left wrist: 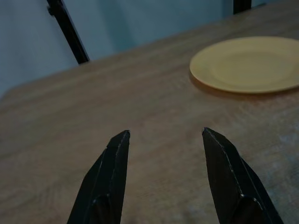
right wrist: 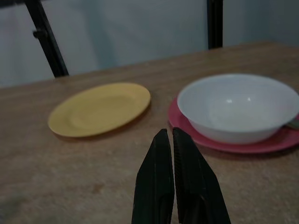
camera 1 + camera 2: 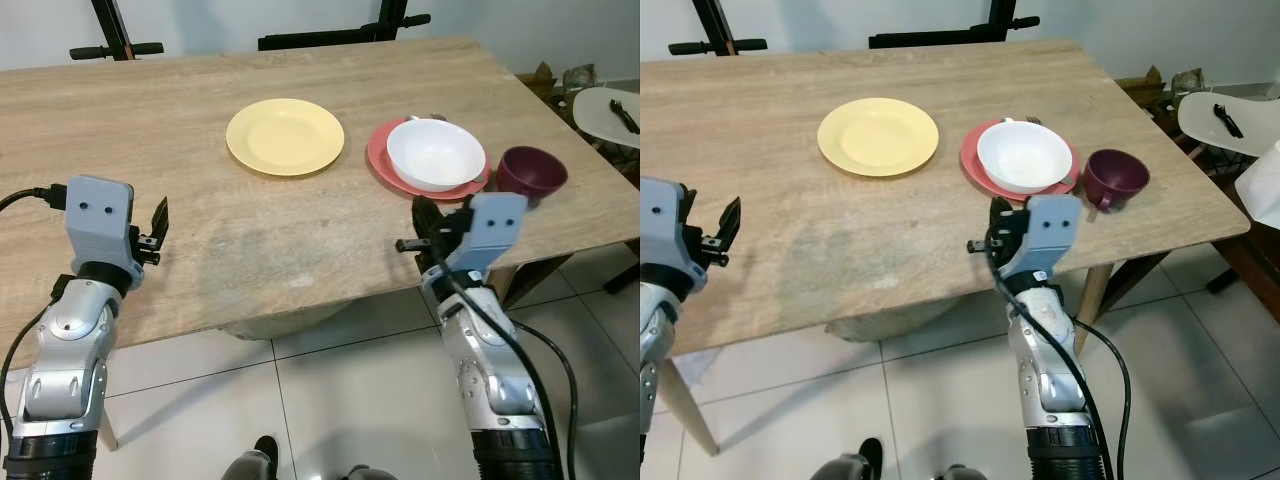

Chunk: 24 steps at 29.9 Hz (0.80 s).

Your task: Setting the table

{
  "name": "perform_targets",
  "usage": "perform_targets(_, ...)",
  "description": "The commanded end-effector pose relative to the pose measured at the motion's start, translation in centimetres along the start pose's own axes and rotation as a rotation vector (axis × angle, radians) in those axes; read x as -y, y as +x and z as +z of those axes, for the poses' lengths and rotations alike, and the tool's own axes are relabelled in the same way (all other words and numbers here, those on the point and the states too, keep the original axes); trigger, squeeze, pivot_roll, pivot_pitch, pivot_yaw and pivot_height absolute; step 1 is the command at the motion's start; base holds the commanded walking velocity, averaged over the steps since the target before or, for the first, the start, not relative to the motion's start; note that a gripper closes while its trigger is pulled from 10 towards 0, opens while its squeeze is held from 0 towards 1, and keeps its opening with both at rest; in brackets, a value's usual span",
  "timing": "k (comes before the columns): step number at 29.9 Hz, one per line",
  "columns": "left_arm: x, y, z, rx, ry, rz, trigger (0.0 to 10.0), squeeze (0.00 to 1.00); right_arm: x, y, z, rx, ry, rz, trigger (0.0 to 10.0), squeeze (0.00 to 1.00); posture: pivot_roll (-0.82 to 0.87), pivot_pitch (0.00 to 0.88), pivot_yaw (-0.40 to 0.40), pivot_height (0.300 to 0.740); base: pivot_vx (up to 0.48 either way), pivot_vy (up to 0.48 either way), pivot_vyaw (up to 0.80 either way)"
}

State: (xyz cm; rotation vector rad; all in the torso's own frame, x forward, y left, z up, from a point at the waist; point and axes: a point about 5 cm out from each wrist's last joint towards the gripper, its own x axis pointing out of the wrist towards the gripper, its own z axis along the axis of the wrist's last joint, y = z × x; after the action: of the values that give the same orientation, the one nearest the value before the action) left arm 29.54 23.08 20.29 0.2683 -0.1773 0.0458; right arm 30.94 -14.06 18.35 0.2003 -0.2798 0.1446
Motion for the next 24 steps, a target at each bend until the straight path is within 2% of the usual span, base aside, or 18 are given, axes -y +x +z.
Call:
perform_targets(1, 0.13, 0.05, -0.35, -0.014, 0.007, -0.001, 10.0, 0.00, -0.02, 0.07, 0.28, 0.013, 0.005, 0.010, 10.0, 0.00, -0.04, 0.057, 0.012, 0.740, 0.480, 0.000, 0.00)
perform_targets(24, 0.69, 0.04, -0.15, 0.004, -0.009, -0.007, 10.0, 0.00, -0.39, 0.10, 0.08, 0.004, 0.007, 0.038, 10.0, 0.00, -0.04, 0.059, 0.008, 0.740, 0.480, 0.000, 0.00)
